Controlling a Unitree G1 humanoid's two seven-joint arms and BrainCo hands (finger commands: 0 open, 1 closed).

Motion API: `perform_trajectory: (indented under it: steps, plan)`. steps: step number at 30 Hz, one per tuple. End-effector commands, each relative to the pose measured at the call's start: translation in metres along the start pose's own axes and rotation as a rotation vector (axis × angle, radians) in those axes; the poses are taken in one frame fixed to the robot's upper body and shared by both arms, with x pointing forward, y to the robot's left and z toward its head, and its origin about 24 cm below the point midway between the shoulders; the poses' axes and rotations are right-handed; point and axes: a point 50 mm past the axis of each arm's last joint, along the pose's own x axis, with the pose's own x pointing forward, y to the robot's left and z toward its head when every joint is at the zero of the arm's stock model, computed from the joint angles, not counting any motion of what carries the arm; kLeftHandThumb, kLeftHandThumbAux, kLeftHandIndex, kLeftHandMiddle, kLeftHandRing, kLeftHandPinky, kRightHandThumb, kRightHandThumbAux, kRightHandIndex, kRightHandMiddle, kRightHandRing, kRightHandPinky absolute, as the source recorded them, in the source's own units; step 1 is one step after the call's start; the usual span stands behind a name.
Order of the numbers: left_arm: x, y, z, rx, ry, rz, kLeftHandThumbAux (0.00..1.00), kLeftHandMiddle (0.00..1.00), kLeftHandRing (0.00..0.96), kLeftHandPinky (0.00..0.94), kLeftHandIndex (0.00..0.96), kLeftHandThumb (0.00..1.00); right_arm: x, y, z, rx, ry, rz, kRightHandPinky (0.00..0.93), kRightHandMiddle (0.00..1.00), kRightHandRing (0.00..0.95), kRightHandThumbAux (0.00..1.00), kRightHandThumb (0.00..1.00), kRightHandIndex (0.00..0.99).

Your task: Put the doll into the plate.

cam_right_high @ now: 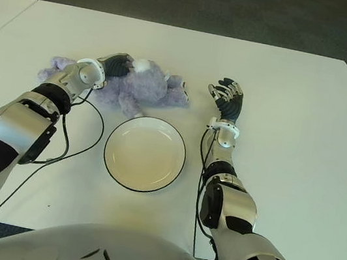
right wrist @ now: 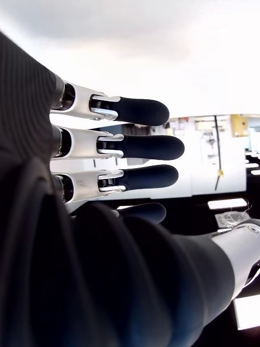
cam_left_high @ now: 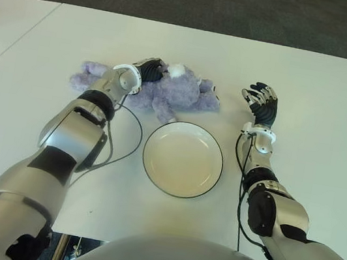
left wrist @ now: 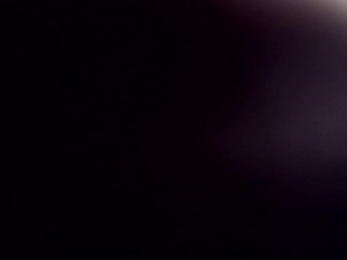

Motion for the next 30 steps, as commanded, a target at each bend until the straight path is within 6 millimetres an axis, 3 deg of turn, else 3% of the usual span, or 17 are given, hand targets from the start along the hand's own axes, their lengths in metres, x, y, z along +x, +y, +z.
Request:
perform_trajectory:
  steps: [1, 30]
  plan:
    - [-0.014, -0.057, -0.037, -0.111, 0.152, -0.085, 0.697, 0.772, 0.784, 0.796, 0.442, 0.727, -0.114, -0.034, -0.105, -0.027, 0.474, -0.127, 0.375, 0.344, 0.368, 0.857, 0.194, 0.292]
    - [-0.015, -0.042, -0.04, -0.138, 0.146, 0.095, 0.698, 0.775, 0.788, 0.783, 0.441, 0.728, -0.112, -0.035, -0.105, -0.023, 0.478, -0.137, 0.386, 0.353, 0.377, 0.87, 0.229, 0.302]
